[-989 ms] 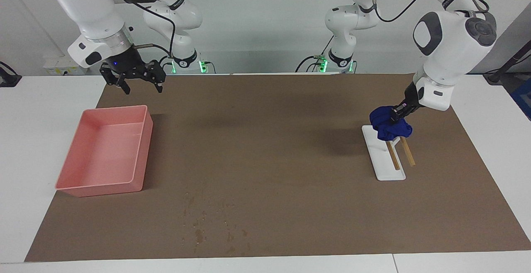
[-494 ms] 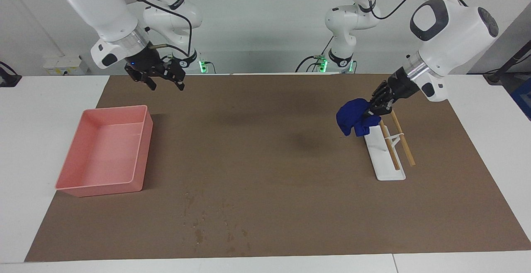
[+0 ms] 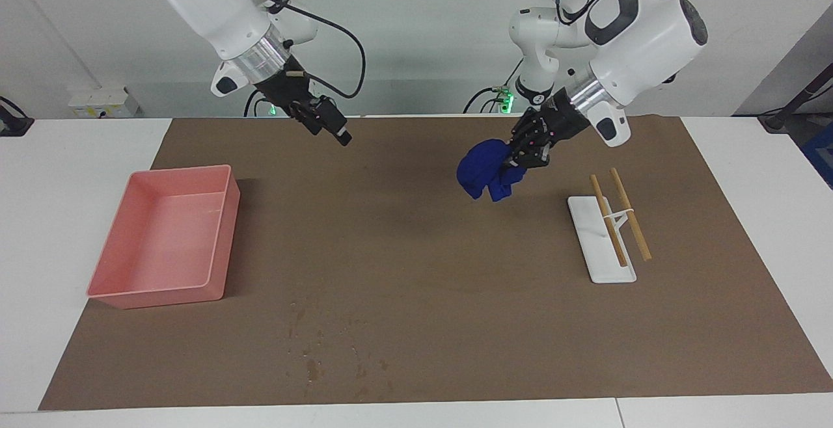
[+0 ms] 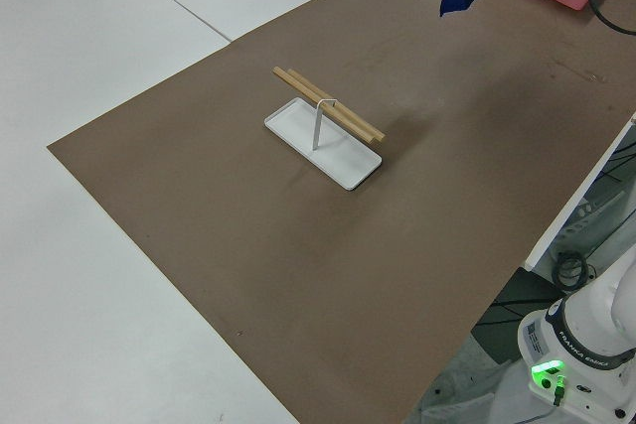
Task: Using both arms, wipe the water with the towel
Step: 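Lift the cloth with the left gripper while the right gripper approaches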
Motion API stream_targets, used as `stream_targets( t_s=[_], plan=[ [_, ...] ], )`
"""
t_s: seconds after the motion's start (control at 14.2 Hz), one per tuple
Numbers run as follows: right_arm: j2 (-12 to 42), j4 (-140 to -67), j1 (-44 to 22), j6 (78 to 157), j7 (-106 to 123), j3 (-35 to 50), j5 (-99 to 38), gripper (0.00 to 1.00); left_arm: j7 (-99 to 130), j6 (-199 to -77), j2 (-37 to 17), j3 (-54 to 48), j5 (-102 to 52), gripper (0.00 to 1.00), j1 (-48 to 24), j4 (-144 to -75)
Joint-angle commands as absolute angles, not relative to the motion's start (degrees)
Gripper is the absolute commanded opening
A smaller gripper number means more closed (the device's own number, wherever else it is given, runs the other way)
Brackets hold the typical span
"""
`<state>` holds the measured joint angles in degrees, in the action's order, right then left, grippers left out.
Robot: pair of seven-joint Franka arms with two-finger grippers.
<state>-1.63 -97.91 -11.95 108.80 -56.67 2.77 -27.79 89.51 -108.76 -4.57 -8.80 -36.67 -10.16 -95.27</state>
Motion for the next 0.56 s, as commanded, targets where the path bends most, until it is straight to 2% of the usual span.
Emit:
stream_targets(
  t_s=[0.0, 0.21, 0.49],
  plan=[
    [-3.43, -102.55, -13.88, 119.31, -68.68, 2.64, -33.99, 1.0, 97.17, -118.26, -2.99, -8.0, -39.46, 0.0, -14.92, -98.26],
    [-2.64, -103.45, -16.34, 128.99, -80.82, 2.64, -38.83, 1.0, 101.59, -124.36, -2.81, -8.09, -39.99, 0.0, -18.71, -99.58],
    [-2.02, -105.46, -20.11, 131.48, -83.41, 2.64, -39.37, 1.0, 102.3, -126.03, -1.24, -8.09, -39.99, 0.0, -21.35, -100.37]
  ],
)
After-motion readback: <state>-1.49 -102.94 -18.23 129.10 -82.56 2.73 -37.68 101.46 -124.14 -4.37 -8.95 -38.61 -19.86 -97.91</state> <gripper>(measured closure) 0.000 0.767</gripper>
